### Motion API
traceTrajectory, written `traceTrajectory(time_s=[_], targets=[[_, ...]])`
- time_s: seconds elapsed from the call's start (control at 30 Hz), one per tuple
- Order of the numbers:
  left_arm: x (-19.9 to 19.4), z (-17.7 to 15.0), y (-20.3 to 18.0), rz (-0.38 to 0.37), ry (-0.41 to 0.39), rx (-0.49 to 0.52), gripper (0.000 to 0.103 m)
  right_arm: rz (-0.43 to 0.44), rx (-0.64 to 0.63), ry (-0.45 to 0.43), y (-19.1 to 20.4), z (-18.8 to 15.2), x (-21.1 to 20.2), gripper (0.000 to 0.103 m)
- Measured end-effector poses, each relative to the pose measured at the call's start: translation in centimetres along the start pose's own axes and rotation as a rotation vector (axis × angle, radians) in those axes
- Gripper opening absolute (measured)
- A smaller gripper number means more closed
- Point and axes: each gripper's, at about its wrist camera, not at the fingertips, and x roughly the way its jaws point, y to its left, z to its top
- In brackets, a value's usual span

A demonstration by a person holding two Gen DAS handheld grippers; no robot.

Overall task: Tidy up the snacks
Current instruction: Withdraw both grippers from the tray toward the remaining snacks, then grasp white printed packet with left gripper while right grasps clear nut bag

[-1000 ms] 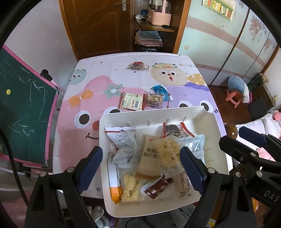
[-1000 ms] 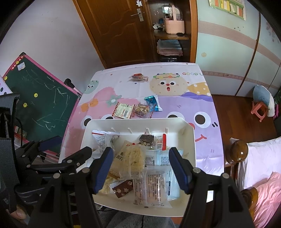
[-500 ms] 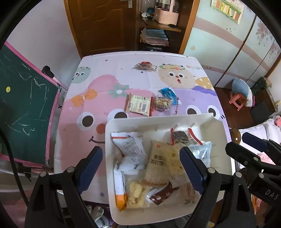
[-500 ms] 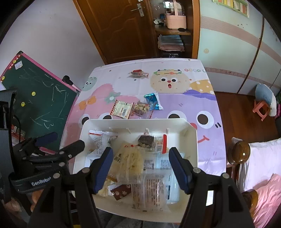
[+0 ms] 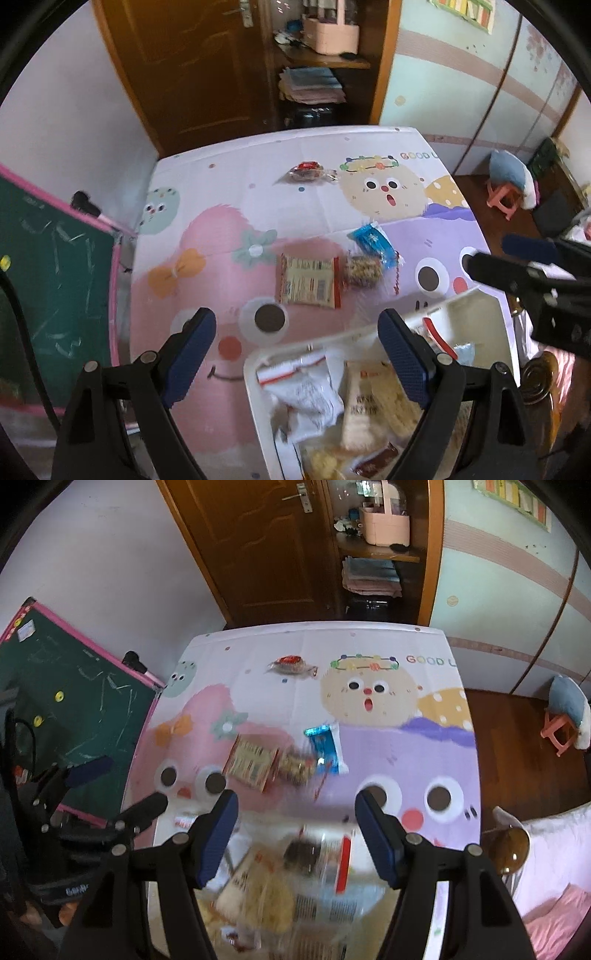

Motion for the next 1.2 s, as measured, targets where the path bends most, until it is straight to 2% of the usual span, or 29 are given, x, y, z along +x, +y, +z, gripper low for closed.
traceTrajectory(time_s=[0.13, 0.27, 0.47, 0.63, 0.83, 0.9, 0.97, 1.17, 1.2], targets=[[3.7, 2.3, 1.0, -0.085, 0.054, 0.046, 0.089, 0.037, 0.049, 0.078, -1.3, 2.4, 4.4, 0.066], [7.7, 3.9, 2.6, -0.177, 0.127, 0.046, 0.089, 0.065, 0.102, 0.184, -2.5, 3.0, 9.4, 0.066], [13.6, 4.2, 2.9, -0.179, 0.23, 0.099, 0.089, 0.1, 0.184, 0.322, -3.8, 2.1, 15.9, 0.066], [17.3, 3.6, 1.4, -0.192, 0.298, 0.144, 0.089, 0.107, 0.203, 0.375, -3.6, 1.8, 18.5, 0.066], [19.6, 3.6, 0.0, -0.203, 0.34, 0.166, 0.089, 0.152, 0.231, 0.421, -3.4, 1.5, 20.6, 0.068], [20.2, 3.8, -0.2, -0.201, 0.352, 0.165, 0.089, 0.142, 0.216, 0.408, -3.2, 1.7, 20.5, 0.066], [20.8, 3.9, -0.4, -0.198, 0.366, 0.157, 0.089, 0.162, 0.22, 0.401, -3.1, 1.9, 20.5, 0.037], [22.1, 3.5, -1.2, -0.17, 0.39, 0.155, 0.089, 0.095, 0.199, 0.364, -3.6, 1.9, 19.4, 0.033], [22.3, 3.5, -1.2, -0.162, 0.394, 0.152, 0.086, 0.095, 0.201, 0.363, -3.9, 1.9, 19.3, 0.033]])
